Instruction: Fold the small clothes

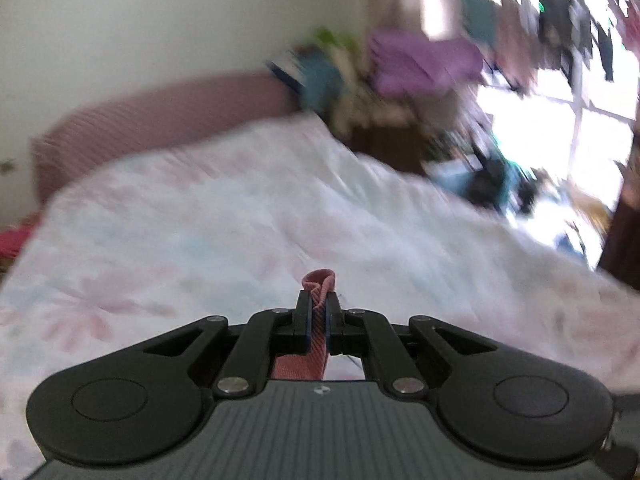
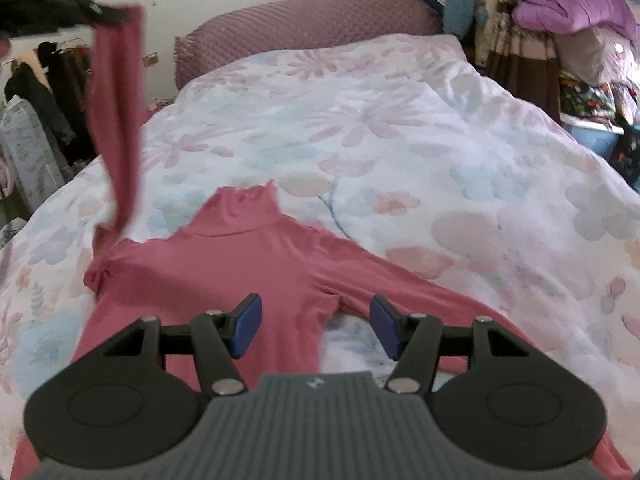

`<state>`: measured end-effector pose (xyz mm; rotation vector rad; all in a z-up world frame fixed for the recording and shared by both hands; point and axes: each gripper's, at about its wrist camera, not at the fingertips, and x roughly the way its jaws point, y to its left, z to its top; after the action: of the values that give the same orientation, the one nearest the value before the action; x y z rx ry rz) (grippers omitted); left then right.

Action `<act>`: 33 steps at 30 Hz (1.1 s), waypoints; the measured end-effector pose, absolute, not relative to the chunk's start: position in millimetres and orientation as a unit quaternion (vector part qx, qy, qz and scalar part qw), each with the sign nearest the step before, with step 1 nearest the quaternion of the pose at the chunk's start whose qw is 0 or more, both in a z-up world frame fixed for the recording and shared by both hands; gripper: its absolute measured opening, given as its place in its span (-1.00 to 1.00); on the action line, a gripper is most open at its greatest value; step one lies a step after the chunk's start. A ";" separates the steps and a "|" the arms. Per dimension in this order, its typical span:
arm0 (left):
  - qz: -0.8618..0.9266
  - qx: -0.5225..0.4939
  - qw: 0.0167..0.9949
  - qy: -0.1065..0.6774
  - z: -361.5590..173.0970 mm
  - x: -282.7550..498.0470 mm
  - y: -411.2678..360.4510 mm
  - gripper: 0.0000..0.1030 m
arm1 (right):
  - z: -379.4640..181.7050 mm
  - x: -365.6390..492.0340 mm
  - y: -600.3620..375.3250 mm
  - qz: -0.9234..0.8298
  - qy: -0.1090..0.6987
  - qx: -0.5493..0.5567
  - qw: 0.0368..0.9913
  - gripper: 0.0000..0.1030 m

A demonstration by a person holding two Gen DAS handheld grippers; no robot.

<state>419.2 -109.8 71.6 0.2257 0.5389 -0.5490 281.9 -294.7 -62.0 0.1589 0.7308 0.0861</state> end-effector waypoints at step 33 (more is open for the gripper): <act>-0.103 -0.087 0.882 0.451 -125.8 456.0 127.3 0.01 | -182.8 518.8 -275.9 0.122 0.458 0.056 0.879 -0.55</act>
<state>456.0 127.3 -125.8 -0.1815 0.9392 -0.2139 518.8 -275.9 -182.8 0.1172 0.9546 0.2538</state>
